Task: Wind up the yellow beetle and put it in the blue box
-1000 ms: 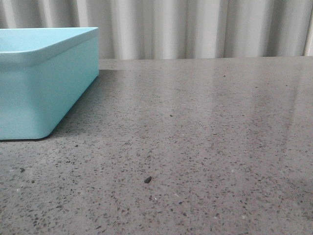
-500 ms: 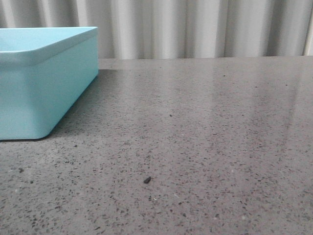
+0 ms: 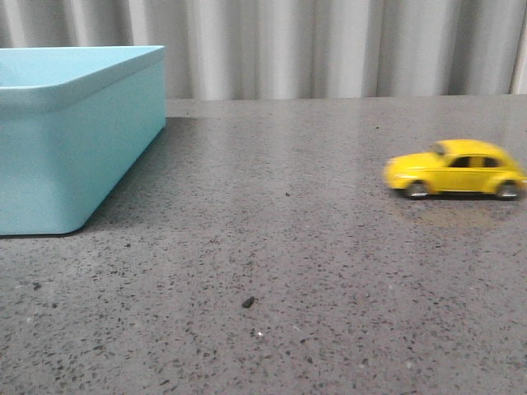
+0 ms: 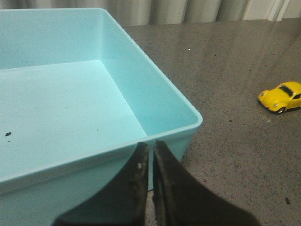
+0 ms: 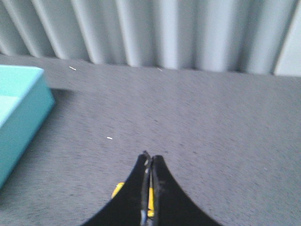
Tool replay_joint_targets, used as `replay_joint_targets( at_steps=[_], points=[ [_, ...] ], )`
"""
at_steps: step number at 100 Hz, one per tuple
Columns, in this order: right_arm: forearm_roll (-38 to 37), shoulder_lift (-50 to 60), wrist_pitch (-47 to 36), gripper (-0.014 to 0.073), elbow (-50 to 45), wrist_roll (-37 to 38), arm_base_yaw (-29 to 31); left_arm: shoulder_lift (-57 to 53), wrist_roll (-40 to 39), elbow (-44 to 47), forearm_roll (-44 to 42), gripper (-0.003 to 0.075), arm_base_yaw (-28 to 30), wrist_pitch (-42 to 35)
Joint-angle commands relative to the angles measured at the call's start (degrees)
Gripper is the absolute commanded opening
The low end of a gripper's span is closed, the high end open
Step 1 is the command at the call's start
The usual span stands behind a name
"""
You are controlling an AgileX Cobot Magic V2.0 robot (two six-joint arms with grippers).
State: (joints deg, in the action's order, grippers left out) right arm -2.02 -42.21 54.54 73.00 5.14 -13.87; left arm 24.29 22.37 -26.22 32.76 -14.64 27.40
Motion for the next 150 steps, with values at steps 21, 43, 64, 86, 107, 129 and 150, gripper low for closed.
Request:
replay_joint_targets(
  at_steps=[21, 43, 64, 86, 107, 129, 150],
  points=[
    [-0.84, 16.59, -13.69, -0.0052, -15.78, -5.67, -1.16, 0.79, 3.22, -2.33, 2.00, -0.0020, -0.54, -7.92],
    [-0.73, 23.12, -21.44, -0.0052, -26.12, -5.67, -1.16, 4.73, 15.04, -6.53, 3.14, -0.0020, -0.54, -6.38],
    [-0.73, 23.93, -25.25, -0.0052, -27.36, -5.67, -1.16, 15.26, 26.68, -16.41, 3.25, 0.0104, -0.67, 2.73],
    [-0.73, 23.93, -27.24, -0.0052, -27.36, -5.67, -1.16, 28.16, 29.87, -27.23, 1.96, 0.0492, -5.99, 4.61],
    [-0.73, 23.93, -26.78, -0.0052, -27.36, -5.67, -1.78, 39.86, 29.87, -37.26, 0.23, 0.0526, -10.62, 6.91],
    [-0.73, 23.93, -25.90, -0.0052, -27.43, -5.67, -3.00, 53.72, 29.87, -49.69, -11.57, 0.0524, -16.07, 19.98],
    [-0.73, 23.93, -25.35, -0.0052, -27.43, -5.67, -3.00, 64.09, 29.87, -61.06, -23.57, 0.0491, -20.63, 28.90]
  ],
)
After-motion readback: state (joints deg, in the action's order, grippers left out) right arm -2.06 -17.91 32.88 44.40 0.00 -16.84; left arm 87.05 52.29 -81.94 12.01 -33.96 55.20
